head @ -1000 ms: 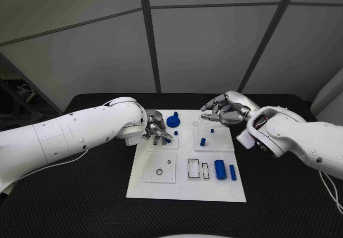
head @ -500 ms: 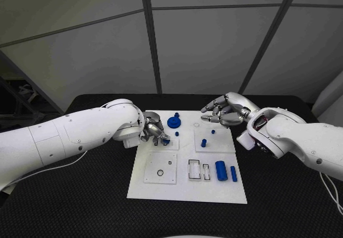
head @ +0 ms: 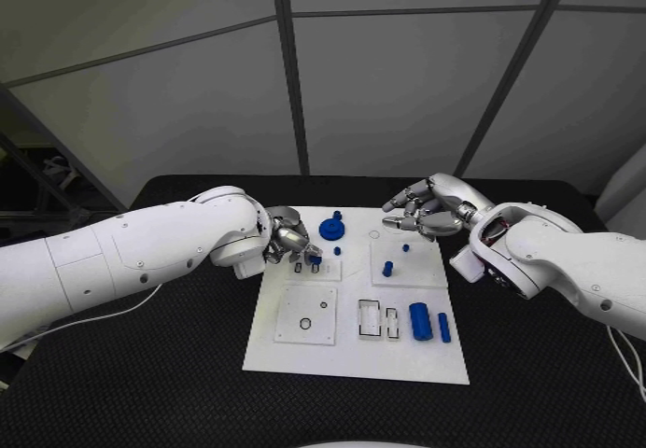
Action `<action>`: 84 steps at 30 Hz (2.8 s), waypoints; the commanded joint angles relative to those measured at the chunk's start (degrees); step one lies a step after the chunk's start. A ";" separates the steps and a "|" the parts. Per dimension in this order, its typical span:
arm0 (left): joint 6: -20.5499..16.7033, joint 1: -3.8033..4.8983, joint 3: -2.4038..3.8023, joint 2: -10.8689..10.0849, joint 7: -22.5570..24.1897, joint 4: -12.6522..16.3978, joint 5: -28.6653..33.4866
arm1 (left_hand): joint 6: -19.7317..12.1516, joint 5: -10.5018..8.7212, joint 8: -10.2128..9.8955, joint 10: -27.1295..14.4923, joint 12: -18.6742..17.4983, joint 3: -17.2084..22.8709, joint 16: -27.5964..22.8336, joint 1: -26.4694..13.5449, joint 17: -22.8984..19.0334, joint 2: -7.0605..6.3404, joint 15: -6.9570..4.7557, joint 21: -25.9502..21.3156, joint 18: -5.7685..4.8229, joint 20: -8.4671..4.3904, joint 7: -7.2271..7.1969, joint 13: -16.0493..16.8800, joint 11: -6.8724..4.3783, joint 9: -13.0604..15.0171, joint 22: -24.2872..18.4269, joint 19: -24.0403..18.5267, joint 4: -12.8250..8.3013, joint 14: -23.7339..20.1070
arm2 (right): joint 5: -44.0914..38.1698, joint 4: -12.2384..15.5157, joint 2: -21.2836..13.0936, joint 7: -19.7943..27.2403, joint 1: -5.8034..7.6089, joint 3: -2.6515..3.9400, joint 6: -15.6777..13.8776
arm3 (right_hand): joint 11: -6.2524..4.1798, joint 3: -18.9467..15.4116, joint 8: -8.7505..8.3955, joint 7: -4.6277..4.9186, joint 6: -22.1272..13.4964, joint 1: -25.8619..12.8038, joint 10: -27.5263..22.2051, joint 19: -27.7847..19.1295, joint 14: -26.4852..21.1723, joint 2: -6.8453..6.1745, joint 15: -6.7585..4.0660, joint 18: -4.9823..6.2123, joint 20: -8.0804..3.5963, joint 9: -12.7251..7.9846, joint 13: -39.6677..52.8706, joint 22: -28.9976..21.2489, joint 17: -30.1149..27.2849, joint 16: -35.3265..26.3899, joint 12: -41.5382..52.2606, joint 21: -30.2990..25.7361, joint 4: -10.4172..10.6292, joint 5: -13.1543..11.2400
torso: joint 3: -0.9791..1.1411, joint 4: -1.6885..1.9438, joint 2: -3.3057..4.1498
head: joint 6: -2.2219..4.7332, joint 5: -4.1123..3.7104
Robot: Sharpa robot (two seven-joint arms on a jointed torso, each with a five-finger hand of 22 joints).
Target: Assemble the parts on the task board
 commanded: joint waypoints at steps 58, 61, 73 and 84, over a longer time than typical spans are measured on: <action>4.22 -0.13 -1.36 1.41 -1.71 0.15 -12.91 | 0.12 0.77 1.25 1.61 -0.18 11.89 0.21 -1.87 9.72 0.31 -0.53 0.13 -0.60 -0.14 -0.36 -0.91 -1.41 0.15 0.02 0.40 -12.68 4.57 | -0.48 -0.12 0.39 0.14 0.10 0.04 0.39 | 0.12 -0.38 0.25 0.04 -0.23 -0.53 0.30 -0.10 0.82 0.17 -0.27 0.51 0.09 -0.11 -0.15 -0.19 -0.16 -0.40 0.13 -0.32 0.32 0.41 | -0.11 -0.18 0.12 | -0.76 0.64; 4.54 -0.13 -1.36 1.51 -1.72 0.15 -12.72 | 0.09 0.67 1.65 1.99 0.45 11.65 0.21 -2.41 9.73 0.44 -0.55 0.23 -0.66 -0.17 -0.42 -0.39 -1.44 0.22 0.26 0.54 -12.88 4.58 | -0.48 -0.12 0.40 0.15 0.10 0.04 0.39 | 0.11 -0.40 0.27 0.03 -0.22 -0.56 0.31 -0.11 0.80 0.17 -0.28 0.51 0.09 -0.11 -0.16 -0.23 -0.22 -0.45 0.14 -0.36 0.35 0.46 | -0.10 -0.20 0.12 | -0.81 0.62; 6.21 -0.12 -1.36 2.06 -1.69 -0.31 -12.11 | -0.06 0.20 3.49 3.70 3.27 1.47 0.17 -8.08 9.75 2.28 -0.94 -0.32 -0.85 -0.42 -1.48 1.56 -2.11 -0.48 0.91 1.23 -9.82 4.60 | -0.48 -0.04 0.30 0.08 0.10 0.04 0.40 | 0.11 -0.40 0.27 0.03 -0.22 -0.56 0.31 -0.11 0.80 0.17 -0.28 0.51 0.09 -0.11 -0.16 -0.23 -0.22 -0.45 0.14 -0.36 0.35 0.46 | -0.09 -0.20 0.10 | -0.93 0.53; 6.41 -0.11 -1.35 2.50 -1.68 -1.15 -12.09 | 0.55 0.27 3.54 4.07 4.36 -1.49 0.19 -8.91 9.82 2.90 -1.05 -0.27 -0.97 -0.57 -1.63 2.45 -2.23 -1.32 1.42 1.75 -8.64 4.62 | -0.48 0.03 0.23 0.04 0.10 0.04 0.41 | 0.11 -0.41 0.29 0.03 -0.20 -0.59 0.27 -0.15 0.78 0.18 -0.28 0.53 0.09 -0.11 -0.23 -0.32 -0.28 -0.49 0.10 -0.42 0.39 0.50 | -0.08 -0.22 0.09 | -1.01 0.42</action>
